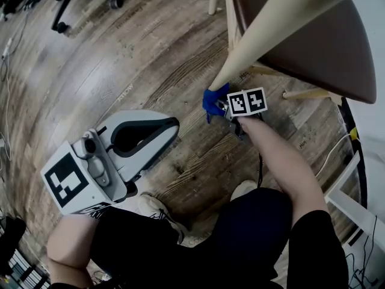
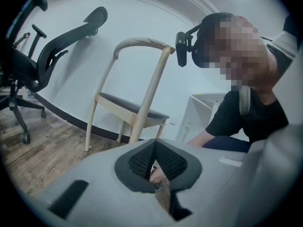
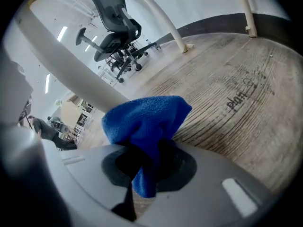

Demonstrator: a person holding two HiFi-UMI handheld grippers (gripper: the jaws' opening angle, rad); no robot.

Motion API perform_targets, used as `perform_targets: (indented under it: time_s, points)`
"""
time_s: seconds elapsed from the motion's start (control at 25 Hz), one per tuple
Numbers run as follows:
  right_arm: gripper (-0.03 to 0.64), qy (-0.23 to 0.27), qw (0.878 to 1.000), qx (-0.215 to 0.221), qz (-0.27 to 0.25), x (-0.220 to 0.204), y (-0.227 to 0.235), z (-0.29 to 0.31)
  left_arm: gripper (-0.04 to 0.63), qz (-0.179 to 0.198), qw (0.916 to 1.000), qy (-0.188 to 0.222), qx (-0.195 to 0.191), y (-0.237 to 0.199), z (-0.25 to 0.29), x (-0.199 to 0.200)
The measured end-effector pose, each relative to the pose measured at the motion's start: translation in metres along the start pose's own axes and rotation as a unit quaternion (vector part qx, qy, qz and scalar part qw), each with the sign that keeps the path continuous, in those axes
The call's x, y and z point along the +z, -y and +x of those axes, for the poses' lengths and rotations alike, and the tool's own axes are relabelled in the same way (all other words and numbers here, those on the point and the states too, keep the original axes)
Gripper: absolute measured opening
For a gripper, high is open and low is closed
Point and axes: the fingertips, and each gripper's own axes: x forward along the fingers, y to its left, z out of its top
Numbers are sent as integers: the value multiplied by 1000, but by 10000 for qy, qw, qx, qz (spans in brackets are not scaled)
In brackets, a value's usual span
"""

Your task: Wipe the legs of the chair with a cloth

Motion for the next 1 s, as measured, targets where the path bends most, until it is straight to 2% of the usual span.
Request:
perform_targets:
  time_s: [0.36,0.64,0.8,1.0]
  points:
    - [64,158,9999,58,38,4,-10,-13,-3,51,9999,112,-7,4,-5,6]
    - [64,564,9969,514,-171,30,-60,-61,-3,116,9998,131,-55,9,-3,8]
    - [64,960,9907,742,-607,56,-101,-108,-3,137,9998,150,-87,10,-1,10]
    - [64,1685,9745,1085,-1014,82,-152,-165,-3,192,9995,198,-175,17,7,13]
